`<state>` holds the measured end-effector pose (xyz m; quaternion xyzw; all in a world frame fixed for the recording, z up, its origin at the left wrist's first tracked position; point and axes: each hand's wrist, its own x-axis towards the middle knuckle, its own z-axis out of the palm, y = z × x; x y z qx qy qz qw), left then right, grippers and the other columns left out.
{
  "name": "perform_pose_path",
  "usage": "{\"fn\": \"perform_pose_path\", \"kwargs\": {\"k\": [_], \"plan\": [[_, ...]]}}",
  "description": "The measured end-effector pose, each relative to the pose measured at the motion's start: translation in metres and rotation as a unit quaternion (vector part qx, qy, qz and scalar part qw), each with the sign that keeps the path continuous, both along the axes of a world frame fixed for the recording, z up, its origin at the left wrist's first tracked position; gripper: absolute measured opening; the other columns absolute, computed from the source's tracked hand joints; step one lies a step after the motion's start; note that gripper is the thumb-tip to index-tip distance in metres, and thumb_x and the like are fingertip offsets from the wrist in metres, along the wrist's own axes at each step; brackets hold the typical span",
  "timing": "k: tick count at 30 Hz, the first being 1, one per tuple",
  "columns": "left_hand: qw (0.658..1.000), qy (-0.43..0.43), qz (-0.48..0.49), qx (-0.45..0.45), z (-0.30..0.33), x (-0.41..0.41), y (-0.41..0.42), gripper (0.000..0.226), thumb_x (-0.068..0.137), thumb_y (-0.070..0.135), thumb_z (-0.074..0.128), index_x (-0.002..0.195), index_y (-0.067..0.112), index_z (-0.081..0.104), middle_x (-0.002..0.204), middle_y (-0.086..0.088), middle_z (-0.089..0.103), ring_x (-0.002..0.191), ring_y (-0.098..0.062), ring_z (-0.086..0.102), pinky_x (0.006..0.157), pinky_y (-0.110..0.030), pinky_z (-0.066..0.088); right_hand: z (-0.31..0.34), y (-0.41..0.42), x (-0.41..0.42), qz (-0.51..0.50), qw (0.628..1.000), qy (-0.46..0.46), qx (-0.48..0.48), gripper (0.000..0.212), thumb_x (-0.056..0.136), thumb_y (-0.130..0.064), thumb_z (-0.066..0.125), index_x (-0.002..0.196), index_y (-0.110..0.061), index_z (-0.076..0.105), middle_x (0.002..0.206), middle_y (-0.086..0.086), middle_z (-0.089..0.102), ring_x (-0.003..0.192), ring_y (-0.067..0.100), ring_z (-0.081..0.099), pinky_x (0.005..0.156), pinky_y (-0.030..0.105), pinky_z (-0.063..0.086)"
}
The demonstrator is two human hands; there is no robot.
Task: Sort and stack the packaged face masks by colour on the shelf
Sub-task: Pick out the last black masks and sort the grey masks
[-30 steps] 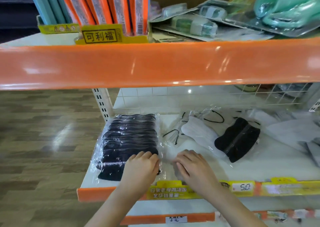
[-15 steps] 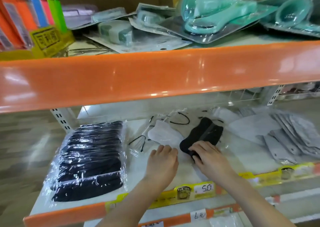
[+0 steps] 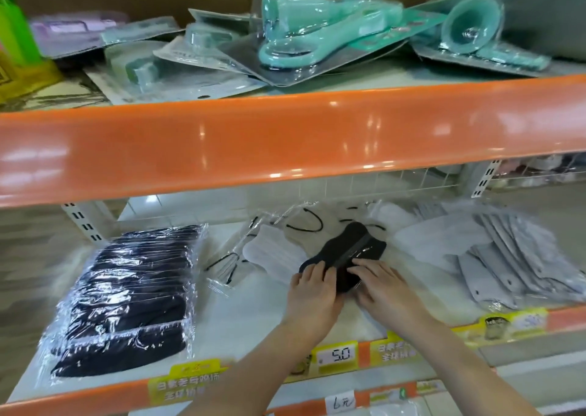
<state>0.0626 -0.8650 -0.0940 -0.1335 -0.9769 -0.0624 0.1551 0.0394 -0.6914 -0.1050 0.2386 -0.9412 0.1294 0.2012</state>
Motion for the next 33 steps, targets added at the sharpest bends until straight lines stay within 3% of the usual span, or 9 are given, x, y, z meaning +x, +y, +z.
{"fn": "perform_pose_path", "kwargs": {"k": [2,6,15,19,22,24,27,31,33], "plan": [[1.000,-0.016,0.016,-0.002,-0.002,0.000,0.005,0.045,0.073,0.056,0.055,0.092,0.018,0.070,0.092,0.000,0.069,0.085,-0.019,0.068,0.064,-0.028,0.052,-0.002,0.001,-0.001,0.000,1.000,0.009,-0.007,0.041,0.059,-0.024,0.077,0.099,-0.018,0.073,0.106,-0.003,0.069,0.095,0.019,0.067,0.077,0.032,0.054],[1.000,-0.011,0.024,-0.001,-0.004,0.001,0.009,0.048,0.056,0.054,0.081,0.085,0.018,0.071,0.086,0.002,0.070,0.079,-0.018,0.068,0.061,-0.028,0.051,-0.005,0.000,0.000,-0.003,0.999,0.024,-0.028,0.039,0.055,-0.020,0.084,0.092,-0.020,0.073,0.098,-0.005,0.068,0.090,0.017,0.064,0.071,0.030,0.053],[0.999,0.042,0.011,0.004,-0.003,0.005,0.006,0.033,0.042,0.025,0.088,0.064,0.021,0.064,0.062,0.006,0.060,0.058,-0.015,0.062,0.049,-0.022,0.045,-0.010,-0.002,0.003,0.016,0.996,0.068,-0.049,0.018,0.069,-0.018,0.066,0.086,-0.020,0.068,0.084,-0.005,0.058,0.079,0.018,0.056,0.073,0.027,0.037],[0.997,0.072,0.007,0.037,0.000,0.008,-0.003,0.009,0.069,0.023,0.061,0.063,0.017,0.058,0.059,0.005,0.057,0.053,-0.017,0.059,0.042,-0.021,0.039,-0.009,-0.002,0.006,0.007,0.998,0.054,-0.028,0.035,0.063,-0.011,0.077,0.097,-0.020,0.069,0.093,-0.003,0.061,0.088,0.021,0.059,0.079,0.031,0.041],[0.994,0.090,0.019,0.060,0.001,0.013,-0.012,0.018,0.077,0.023,0.044,0.068,0.016,0.057,0.063,0.004,0.057,0.058,-0.018,0.058,0.043,-0.024,0.039,-0.007,-0.001,0.006,-0.016,0.997,0.059,-0.037,0.026,0.067,-0.009,0.075,0.090,-0.017,0.068,0.091,0.000,0.059,0.083,0.024,0.060,0.072,0.034,0.045],[0.992,0.107,0.024,0.066,0.002,0.019,-0.019,0.017,0.080,0.023,0.045,0.070,0.016,0.058,0.066,0.004,0.057,0.061,-0.018,0.057,0.048,-0.025,0.041,-0.005,0.000,0.007,-0.030,0.996,0.060,-0.056,0.010,0.074,-0.018,0.062,0.083,-0.018,0.067,0.087,-0.001,0.058,0.078,0.023,0.060,0.066,0.035,0.047],[0.990,0.127,0.024,0.064,0.005,0.024,-0.026,0.021,0.084,0.029,0.049,0.071,0.017,0.060,0.068,0.005,0.058,0.065,-0.017,0.057,0.055,-0.027,0.044,-0.001,0.001,0.010,-0.041,0.995,0.045,-0.075,0.023,0.078,-0.030,0.045,0.077,-0.020,0.065,0.082,-0.004,0.059,0.075,0.020,0.060,0.064,0.034,0.047],[0.994,0.112,-0.014,-0.001,0.008,0.031,-0.031,0.029,0.077,0.045,0.062,0.076,0.016,0.065,0.075,0.004,0.062,0.071,-0.016,0.061,0.061,-0.028,0.047,0.002,0.000,0.012,-0.017,0.995,0.052,-0.081,0.025,0.084,-0.030,0.045,0.077,-0.019,0.065,0.080,-0.004,0.062,0.075,0.019,0.060,0.066,0.032,0.045],[0.993,0.120,-0.011,-0.017,0.011,0.034,-0.030,0.022,0.067,0.032,0.077,0.075,0.016,0.064,0.074,0.003,0.062,0.070,-0.018,0.060,0.059,-0.028,0.046,0.002,0.001,0.012,0.000,0.995,0.059,-0.086,0.023,0.085,-0.030,0.046,0.078,-0.019,0.065,0.081,-0.004,0.062,0.077,0.019,0.060,0.070,0.028,0.038]]}}
